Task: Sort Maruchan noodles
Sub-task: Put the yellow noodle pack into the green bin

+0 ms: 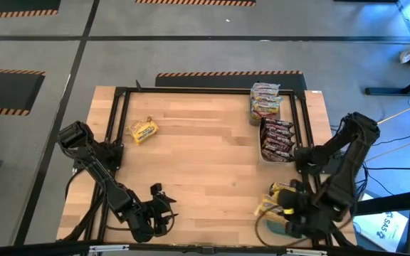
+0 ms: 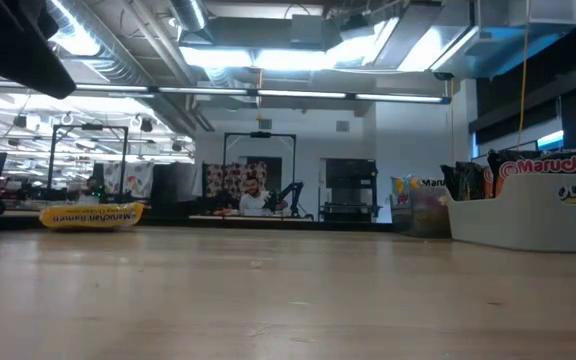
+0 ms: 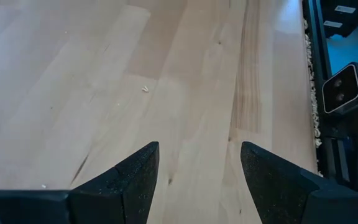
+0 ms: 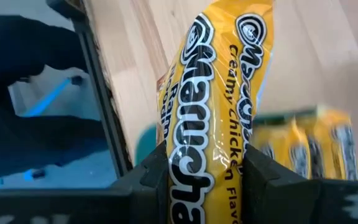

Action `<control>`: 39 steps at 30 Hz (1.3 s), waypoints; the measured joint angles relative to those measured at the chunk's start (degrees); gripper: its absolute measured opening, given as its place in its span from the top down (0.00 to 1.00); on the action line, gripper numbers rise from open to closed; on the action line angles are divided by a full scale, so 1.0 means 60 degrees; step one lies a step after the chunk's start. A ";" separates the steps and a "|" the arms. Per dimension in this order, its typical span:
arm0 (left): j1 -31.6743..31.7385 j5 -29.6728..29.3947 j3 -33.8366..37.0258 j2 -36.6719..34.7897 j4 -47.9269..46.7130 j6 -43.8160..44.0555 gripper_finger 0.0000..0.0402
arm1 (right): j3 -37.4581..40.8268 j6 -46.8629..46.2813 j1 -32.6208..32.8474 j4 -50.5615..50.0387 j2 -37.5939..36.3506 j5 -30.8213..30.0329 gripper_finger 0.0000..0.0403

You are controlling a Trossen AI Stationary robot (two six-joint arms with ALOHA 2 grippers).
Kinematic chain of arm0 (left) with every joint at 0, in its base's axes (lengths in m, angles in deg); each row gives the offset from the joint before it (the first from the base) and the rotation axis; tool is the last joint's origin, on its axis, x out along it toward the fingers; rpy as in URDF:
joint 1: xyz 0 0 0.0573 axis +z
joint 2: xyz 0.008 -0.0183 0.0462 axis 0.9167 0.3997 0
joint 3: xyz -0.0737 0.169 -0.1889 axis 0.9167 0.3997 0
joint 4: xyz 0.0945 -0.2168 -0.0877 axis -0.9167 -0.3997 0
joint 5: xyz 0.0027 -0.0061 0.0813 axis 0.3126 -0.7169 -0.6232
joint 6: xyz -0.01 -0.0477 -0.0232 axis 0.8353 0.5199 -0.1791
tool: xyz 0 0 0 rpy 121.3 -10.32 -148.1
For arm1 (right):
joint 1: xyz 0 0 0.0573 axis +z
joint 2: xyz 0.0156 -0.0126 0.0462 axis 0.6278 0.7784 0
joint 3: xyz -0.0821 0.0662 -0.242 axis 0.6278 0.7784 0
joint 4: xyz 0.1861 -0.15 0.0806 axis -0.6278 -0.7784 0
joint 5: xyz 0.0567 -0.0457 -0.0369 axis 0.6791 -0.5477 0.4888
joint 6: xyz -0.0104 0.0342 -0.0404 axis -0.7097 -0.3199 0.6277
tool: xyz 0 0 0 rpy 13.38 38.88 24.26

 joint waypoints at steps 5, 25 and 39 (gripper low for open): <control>0.0000 -0.0109 0.0000 0.0000 0.0004 0.0000 0.45 | 0.0000 -0.1443 0.0990 -0.1012 0.0000 -0.0166 0.73; 0.0259 -0.0149 0.0000 0.0004 0.0069 -0.0015 0.45 | 0.1616 -0.2887 0.2277 -0.0738 0.0036 -0.0852 0.73; 0.0382 -0.0145 0.0000 0.0007 0.0069 -0.0011 0.45 | 0.3339 -0.3043 0.2280 0.1395 0.0036 -0.0297 0.73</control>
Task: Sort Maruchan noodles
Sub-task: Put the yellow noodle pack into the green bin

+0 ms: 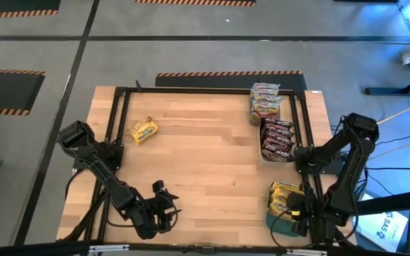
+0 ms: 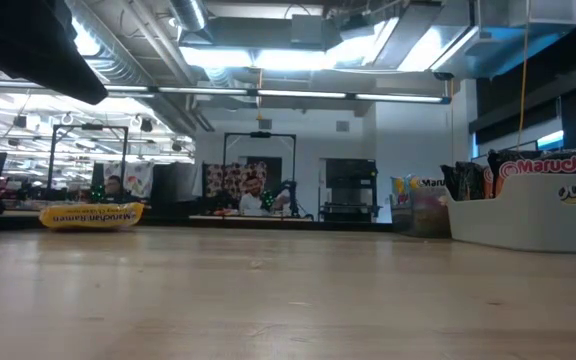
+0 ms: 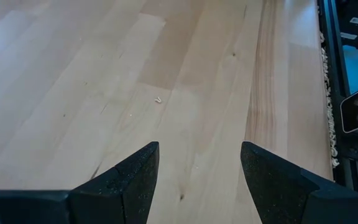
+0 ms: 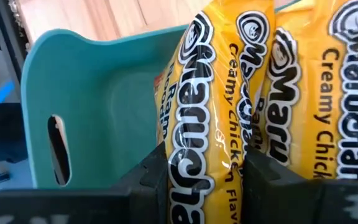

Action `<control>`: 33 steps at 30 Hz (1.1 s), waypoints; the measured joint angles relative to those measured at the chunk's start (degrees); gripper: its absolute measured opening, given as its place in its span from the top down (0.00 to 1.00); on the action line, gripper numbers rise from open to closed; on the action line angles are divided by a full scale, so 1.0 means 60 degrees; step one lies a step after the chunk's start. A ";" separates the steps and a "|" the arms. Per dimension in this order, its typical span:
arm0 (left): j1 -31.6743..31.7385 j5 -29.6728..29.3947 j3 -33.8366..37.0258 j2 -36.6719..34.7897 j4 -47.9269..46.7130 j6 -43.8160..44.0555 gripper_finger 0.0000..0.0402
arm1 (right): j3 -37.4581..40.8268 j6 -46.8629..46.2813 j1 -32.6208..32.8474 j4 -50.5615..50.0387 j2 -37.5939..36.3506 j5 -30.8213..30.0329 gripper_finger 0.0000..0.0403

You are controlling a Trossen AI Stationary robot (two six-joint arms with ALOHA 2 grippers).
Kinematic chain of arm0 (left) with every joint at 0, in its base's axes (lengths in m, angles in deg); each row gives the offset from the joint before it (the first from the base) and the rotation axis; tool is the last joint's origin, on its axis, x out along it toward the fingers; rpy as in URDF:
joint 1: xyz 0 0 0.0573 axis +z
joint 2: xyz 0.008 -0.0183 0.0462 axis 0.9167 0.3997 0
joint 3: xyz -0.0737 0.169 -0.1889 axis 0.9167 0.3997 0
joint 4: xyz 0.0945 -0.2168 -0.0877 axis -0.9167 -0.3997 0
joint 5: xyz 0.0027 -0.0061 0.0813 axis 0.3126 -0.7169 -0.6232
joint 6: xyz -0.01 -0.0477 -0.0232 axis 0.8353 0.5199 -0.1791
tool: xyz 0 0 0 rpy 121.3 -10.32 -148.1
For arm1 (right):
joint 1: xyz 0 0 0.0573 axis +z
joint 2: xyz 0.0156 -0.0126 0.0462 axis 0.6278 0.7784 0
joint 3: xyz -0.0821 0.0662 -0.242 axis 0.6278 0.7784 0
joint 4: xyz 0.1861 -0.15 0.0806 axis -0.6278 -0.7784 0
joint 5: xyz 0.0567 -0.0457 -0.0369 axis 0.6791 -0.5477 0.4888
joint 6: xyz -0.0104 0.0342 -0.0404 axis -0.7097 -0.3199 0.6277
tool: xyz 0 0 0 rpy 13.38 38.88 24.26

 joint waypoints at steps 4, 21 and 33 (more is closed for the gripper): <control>0.0000 0.0021 0.0000 0.0000 -0.0002 0.0000 0.45 | 0.0224 -0.0361 -0.0004 0.0202 0.0000 -0.0022 0.72; 0.0036 0.0051 0.0000 0.0000 0.0000 -0.0196 0.45 | -0.1422 -0.0679 -0.0059 -0.1266 -0.0197 0.0468 0.41; 0.0844 0.0712 0.0011 -0.0453 -0.0959 -0.0183 0.45 | -0.2013 0.2804 -0.1904 0.0880 0.0243 -0.4243 0.41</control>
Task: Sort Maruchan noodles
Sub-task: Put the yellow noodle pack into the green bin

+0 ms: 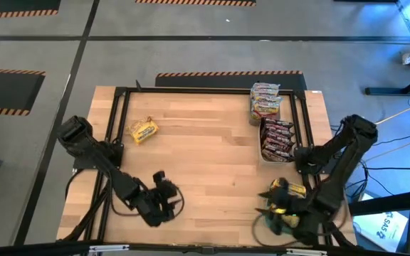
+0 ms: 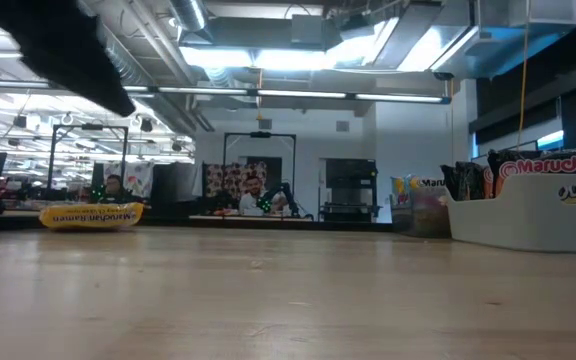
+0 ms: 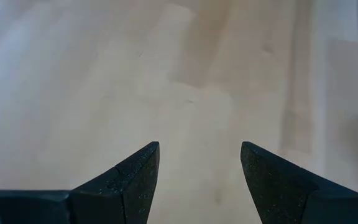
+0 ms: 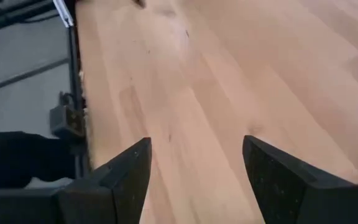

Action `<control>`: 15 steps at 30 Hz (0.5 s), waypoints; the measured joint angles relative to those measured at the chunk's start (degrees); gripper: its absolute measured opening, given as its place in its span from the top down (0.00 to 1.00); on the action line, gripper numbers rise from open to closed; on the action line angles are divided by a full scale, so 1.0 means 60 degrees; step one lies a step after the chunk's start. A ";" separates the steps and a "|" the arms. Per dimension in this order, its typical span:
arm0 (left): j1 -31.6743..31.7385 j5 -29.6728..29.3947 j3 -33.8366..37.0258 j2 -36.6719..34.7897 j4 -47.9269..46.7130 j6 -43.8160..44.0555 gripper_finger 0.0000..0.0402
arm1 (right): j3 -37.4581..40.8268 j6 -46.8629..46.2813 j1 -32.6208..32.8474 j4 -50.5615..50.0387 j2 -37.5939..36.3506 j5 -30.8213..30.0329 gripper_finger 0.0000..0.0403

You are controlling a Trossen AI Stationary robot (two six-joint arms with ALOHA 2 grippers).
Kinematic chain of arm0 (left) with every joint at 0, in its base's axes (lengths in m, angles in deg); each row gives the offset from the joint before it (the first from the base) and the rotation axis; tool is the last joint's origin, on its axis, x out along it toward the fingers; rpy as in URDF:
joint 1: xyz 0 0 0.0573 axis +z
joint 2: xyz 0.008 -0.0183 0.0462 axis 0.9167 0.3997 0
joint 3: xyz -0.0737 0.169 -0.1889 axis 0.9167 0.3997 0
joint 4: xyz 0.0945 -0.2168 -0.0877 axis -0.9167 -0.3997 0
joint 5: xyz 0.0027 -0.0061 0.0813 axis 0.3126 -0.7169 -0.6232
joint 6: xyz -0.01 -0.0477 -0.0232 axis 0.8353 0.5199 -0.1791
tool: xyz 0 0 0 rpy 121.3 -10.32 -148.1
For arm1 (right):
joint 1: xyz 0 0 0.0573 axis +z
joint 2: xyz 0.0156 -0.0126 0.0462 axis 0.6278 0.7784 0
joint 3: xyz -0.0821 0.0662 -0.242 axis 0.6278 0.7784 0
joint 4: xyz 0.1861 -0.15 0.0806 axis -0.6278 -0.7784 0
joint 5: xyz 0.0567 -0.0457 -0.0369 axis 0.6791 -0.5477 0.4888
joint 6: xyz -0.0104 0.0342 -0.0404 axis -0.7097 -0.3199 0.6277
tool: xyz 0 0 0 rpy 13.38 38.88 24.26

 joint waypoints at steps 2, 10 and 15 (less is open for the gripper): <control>0.0273 0.0086 0.0000 -0.0467 -0.0835 0.0188 0.45 | -0.0004 0.0979 -0.0546 0.0775 0.0293 0.0047 0.41; 0.2016 -0.0046 -0.0004 -0.2744 -0.5756 0.2261 0.45 | 0.0000 0.3826 -0.2293 0.3408 0.1760 0.0367 0.41; 0.3838 0.0104 0.0051 -0.3711 -0.8438 0.2791 0.45 | -0.0004 0.4788 -0.3017 0.5152 0.2784 0.0436 0.41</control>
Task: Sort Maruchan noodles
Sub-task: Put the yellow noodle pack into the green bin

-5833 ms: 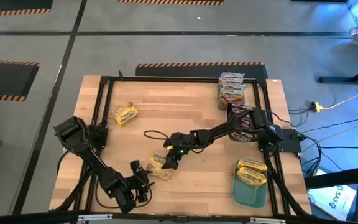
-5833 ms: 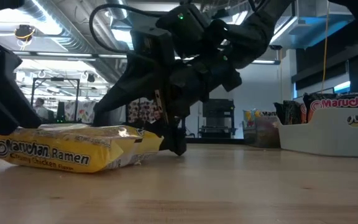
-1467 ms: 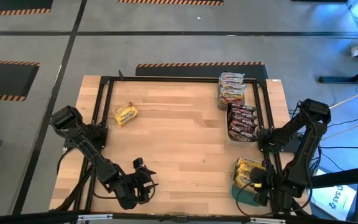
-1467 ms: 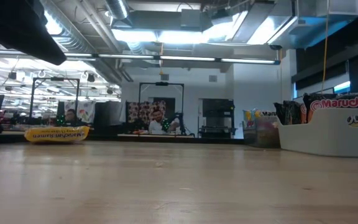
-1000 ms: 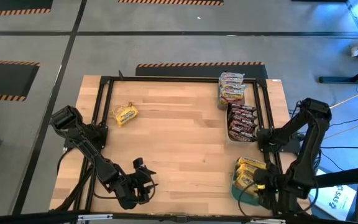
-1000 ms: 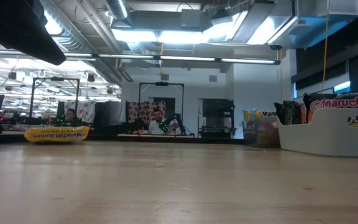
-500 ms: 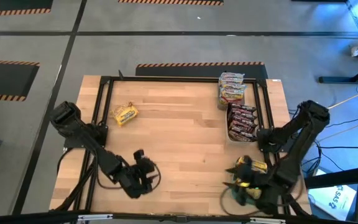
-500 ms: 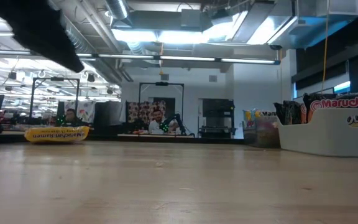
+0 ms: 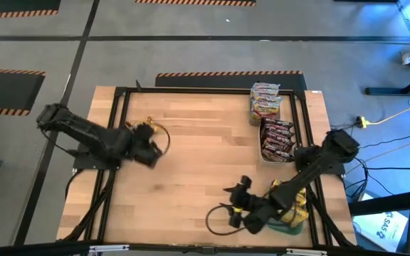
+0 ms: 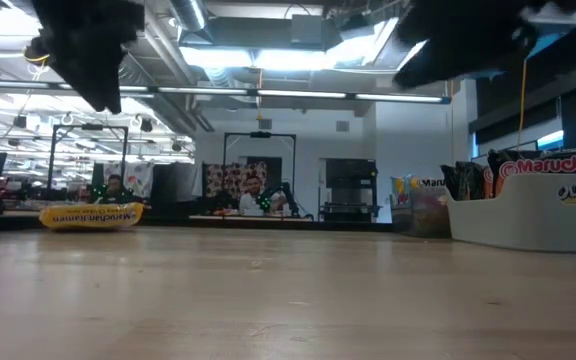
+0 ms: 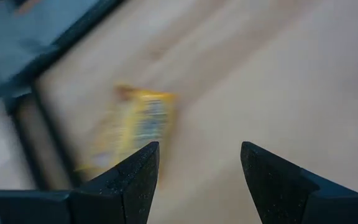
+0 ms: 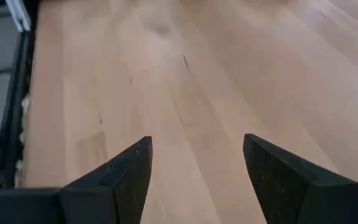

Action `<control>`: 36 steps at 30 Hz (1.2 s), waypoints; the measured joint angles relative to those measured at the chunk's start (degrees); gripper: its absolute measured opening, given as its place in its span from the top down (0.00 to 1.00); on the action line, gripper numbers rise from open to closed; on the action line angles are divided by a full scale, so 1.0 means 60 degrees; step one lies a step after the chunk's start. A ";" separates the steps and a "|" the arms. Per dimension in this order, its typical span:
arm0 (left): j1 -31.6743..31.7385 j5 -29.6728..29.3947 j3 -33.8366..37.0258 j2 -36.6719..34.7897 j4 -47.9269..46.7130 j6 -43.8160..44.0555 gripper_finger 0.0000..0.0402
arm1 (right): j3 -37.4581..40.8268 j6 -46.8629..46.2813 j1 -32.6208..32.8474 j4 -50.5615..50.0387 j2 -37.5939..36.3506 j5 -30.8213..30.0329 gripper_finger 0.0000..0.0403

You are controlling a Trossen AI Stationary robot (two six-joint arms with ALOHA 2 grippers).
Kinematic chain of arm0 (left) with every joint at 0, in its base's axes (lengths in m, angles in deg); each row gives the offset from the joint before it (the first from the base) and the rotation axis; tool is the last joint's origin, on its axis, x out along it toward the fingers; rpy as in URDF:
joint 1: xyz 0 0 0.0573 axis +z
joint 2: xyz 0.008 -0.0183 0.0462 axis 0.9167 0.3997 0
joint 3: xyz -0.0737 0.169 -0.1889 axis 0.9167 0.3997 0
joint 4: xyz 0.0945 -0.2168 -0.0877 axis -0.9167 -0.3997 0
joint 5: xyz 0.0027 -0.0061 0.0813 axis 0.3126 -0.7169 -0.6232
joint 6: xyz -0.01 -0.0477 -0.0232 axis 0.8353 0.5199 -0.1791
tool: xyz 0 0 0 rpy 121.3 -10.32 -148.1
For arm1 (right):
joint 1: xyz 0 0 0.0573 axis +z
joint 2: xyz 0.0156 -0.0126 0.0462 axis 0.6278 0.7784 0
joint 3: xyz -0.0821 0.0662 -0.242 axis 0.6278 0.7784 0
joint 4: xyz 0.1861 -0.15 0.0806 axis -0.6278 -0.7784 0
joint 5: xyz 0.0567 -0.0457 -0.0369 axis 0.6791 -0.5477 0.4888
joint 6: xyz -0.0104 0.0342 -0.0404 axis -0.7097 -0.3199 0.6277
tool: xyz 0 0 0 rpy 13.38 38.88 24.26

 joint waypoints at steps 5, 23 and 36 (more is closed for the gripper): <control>0.2198 0.0525 0.0419 -0.0302 -0.0530 -0.1258 0.45 | 0.0007 0.0871 -0.0512 0.1849 0.1006 0.0406 0.41; 0.7420 0.1570 0.2615 0.1190 0.1884 -0.5746 0.45 | -0.0004 0.1167 -0.0834 0.3388 0.1974 0.1949 0.41; 0.6263 0.4369 0.2569 0.2079 0.1646 -0.4672 0.45 | -0.0004 0.1390 -0.0823 0.3367 0.1974 0.1967 0.41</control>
